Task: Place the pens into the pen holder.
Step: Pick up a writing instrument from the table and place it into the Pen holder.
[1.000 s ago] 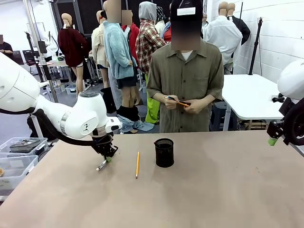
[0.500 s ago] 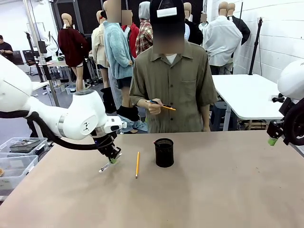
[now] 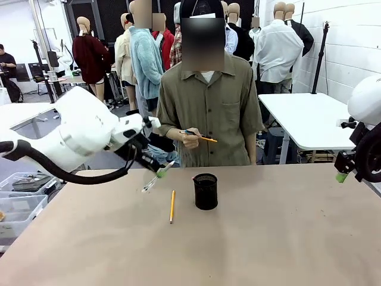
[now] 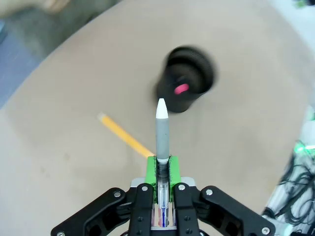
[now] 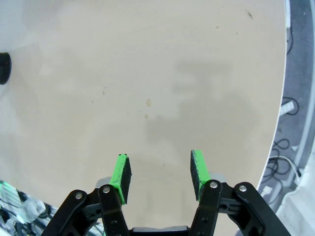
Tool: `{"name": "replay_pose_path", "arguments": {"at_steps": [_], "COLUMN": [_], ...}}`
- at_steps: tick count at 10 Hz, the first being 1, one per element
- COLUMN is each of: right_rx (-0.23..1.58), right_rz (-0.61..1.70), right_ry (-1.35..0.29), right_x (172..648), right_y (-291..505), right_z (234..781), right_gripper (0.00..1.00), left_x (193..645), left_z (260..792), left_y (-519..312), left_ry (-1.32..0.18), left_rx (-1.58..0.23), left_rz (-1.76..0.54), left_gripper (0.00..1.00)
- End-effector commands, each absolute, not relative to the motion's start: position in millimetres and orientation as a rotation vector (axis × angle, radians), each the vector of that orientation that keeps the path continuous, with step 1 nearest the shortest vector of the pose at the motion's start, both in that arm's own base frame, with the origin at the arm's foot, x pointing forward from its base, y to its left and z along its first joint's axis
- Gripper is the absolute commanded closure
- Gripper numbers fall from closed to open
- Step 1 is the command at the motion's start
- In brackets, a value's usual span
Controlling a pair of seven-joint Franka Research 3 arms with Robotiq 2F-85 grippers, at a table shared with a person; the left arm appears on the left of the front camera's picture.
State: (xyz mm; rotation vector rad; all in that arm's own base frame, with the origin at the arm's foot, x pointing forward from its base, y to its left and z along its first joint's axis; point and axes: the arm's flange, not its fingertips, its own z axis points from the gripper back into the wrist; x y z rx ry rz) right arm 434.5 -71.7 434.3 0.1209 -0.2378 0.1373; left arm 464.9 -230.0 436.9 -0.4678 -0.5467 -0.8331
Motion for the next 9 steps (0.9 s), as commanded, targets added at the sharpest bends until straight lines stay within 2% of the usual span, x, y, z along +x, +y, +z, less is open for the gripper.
{"name": "replay_pose_path", "arguments": {"at_steps": [1,7,9], "right_rx": [0.088,0.088,0.088], "right_rz": [0.120,0.120,0.120], "right_ry": [-0.237,-0.237,-0.237], "right_x": [435,435,435], "right_y": [-69,-69,-69], "right_z": [432,432,432], "right_gripper": [0.38,0.38,0.38], "left_x": [461,455,443], "left_z": [400,383,393], "left_y": [-145,-134,-116], "left_ry": [-0.606,-0.724,-0.753], "left_rx": [-0.676,-0.854,-0.913], "left_rz": [-0.951,-1.149,-1.192], "left_gripper": [1.00,1.00,1.00]}}
